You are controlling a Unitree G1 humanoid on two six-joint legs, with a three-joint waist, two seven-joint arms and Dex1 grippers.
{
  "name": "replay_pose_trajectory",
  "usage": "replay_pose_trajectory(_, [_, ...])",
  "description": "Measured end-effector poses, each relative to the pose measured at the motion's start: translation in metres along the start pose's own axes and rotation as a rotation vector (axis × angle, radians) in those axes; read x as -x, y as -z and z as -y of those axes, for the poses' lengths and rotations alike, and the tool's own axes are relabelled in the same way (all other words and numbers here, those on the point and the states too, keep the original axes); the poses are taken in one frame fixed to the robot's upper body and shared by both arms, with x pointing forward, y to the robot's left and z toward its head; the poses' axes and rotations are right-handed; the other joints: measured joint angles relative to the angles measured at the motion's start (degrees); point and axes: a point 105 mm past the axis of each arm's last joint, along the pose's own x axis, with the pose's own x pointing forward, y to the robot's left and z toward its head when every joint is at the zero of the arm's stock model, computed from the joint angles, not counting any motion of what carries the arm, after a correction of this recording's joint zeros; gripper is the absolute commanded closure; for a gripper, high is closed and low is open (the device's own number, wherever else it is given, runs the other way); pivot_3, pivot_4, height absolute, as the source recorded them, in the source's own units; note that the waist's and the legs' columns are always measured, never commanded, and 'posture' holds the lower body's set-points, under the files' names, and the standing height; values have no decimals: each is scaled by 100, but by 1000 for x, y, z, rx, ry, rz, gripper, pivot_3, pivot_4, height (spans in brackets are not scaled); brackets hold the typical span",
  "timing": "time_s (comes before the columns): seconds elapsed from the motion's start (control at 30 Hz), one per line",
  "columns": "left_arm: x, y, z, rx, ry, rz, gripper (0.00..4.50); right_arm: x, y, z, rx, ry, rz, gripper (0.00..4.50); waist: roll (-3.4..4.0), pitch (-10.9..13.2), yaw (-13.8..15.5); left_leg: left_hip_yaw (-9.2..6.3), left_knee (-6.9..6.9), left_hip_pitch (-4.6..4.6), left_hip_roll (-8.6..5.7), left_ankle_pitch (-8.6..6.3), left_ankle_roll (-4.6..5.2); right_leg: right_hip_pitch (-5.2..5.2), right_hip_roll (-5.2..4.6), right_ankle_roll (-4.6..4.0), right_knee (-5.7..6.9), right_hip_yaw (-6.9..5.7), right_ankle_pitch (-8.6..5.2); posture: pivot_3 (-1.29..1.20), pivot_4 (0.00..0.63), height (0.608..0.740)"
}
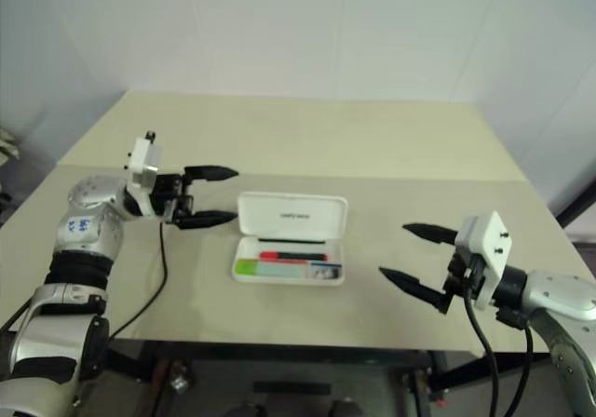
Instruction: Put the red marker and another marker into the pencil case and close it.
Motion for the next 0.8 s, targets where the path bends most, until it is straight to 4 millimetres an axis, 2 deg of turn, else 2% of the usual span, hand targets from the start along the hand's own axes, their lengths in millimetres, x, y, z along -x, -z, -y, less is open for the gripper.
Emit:
replay_pose_trajectory(0.13, [10, 3, -11, -22, -53, -41, 38, -1, -2, 3, 11, -2, 4, 0, 0, 0, -10, 2, 0, 0, 0, 0, 0, 0, 0, 0, 1, 0, 0, 0, 150, 740])
replay_pose_trajectory(0.23, [13, 4, -21, -29, -120, -46, 609, -1, 0, 4, 5, 1, -2, 0, 0, 0, -10, 1, -1, 0, 0, 0, 0, -2, 0, 0, 2, 0, 0, 0, 150, 740])
replay_pose_trajectory(0.37, [17, 12, -28, 7, -179, -66, 1947, -1, 0, 5, 5, 2, -4, 0, 0, 0, -26, 5, -3, -1, 1, 0, 0, -6, 1, 1, 2, 1, 0, 0, 150, 740])
replay_pose_trajectory(0.6, [19, 18, -30, 62, -174, -89, 4284, 0, 0, 3, -2, -21, 3, 0, -1, 1, -16, 5, -1, -3, 0, 0, 0, -8, 2, 1, 5, 0, 0, 0, 150, 740])
replay_pose_trajectory(0.63, [19, 17, -33, 71, -182, -91, 4466, 0, 1, 3, -3, -21, 3, 0, -1, 1, -16, 5, 0, -3, 0, 0, 0, -7, 2, 1, 5, 0, 1, 0, 150, 740])
replay_pose_trajectory(0.8, [18, 12, -51, 79, -291, -123, 4466, 0, 0, 4, 2, -20, 6, 0, -2, 1, -20, 4, -3, -4, 1, 0, 0, -10, 3, 2, 6, 0, 0, 0, 150, 740])
